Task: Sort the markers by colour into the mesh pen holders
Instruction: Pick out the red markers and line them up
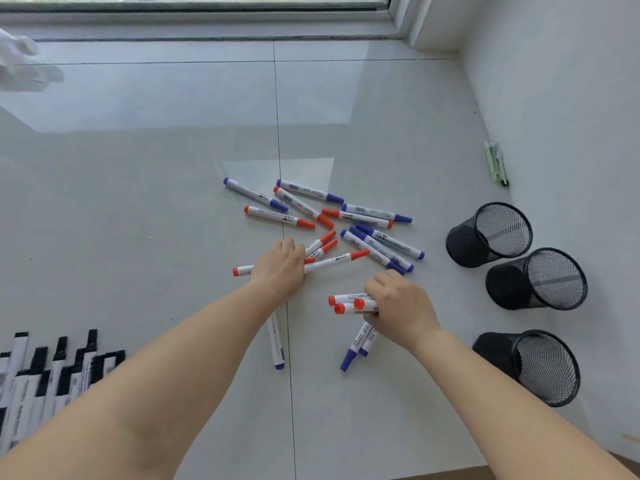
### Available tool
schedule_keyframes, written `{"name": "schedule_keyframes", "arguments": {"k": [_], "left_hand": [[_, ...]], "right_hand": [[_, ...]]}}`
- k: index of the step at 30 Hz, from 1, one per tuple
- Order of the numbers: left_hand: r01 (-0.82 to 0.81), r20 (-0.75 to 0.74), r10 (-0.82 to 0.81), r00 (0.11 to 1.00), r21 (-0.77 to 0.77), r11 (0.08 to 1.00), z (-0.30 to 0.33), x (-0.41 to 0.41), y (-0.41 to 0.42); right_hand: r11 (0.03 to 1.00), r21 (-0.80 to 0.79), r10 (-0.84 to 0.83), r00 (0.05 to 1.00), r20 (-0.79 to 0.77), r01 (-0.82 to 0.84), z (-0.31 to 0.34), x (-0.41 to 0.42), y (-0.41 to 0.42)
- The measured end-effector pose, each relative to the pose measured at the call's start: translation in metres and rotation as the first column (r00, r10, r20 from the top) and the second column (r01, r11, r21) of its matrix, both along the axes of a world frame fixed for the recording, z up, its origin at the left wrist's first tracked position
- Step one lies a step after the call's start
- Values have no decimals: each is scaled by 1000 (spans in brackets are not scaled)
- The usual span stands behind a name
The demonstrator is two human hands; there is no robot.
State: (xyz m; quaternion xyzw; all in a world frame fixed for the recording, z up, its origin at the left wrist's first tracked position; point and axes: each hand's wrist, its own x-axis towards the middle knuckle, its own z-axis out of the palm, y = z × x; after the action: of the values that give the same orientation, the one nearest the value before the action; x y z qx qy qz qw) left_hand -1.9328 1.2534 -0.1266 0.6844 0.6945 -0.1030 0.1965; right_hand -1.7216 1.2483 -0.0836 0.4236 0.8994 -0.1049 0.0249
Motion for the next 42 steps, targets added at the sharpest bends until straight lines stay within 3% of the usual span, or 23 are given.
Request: {"name": "schedule_keyframes", "arguments": {"k": [5, 7, 9, 12, 14, 16, 18, 26, 29, 30, 33, 36, 39, 42], "left_hand": [[-107, 86, 108, 990, -15, 994, 5, -3, 7], [-141, 120, 140, 983, 3, 990, 10, -5, 8], [-177, 150, 170, 974, 36, 984, 18, -9, 5], [-215, 164, 201, 966, 79, 973, 32, -17, -10], [-227, 177, 210, 961, 79, 971, 41, -22, -27], [-234, 197, 216, 956, 73, 970, 48, -27, -48], [-239, 210, 220, 953, 71, 968, 51, -33, -71], [-407, 199, 400, 895, -4, 913, 43, -59, -162], [-546, 312, 524, 793, -20, 837, 33, -67, -195], [-607, 359, 578, 733, -39, 794, 31, -68, -204], [-725, 455, 684, 570, -113, 680, 21, -66, -222], [-743, 457, 717, 526, -164, 649, 11, -60, -232], [-760, 467, 734, 493, -179, 625, 2, -56, -239], [-782, 481, 725, 493, -120, 611, -5, -51, -246]], "right_hand": [[926, -168, -361, 921, -143, 337, -2, -6, 4], [803, -311, -579, 789, -206, 508, 0, -15, 5], [579, -535, -798, 561, -220, 615, 4, -28, 7], [204, -818, -970, 222, -96, 537, 9, -53, -1], [31, -913, -997, 71, -2, 408, 10, -73, -12], [-65, -957, -998, -9, 65, 282, 10, -91, -24], [-101, -975, -995, -47, 93, 196, 10, -107, -36], [-115, -965, -992, 28, 125, 234, -1, -149, -97], [-138, -947, -990, -53, 127, 289, -6, -155, -115], [-114, -933, -993, -31, 110, 341, -8, -156, -120], [47, -861, -966, 241, 89, 506, -16, -158, -137], [260, -800, -859, 509, 65, 541, -27, -168, -161], [446, -716, -770, 637, -3, 536, -39, -174, -185], [545, -640, -741, 668, -66, 541, -46, -177, -198]]}}
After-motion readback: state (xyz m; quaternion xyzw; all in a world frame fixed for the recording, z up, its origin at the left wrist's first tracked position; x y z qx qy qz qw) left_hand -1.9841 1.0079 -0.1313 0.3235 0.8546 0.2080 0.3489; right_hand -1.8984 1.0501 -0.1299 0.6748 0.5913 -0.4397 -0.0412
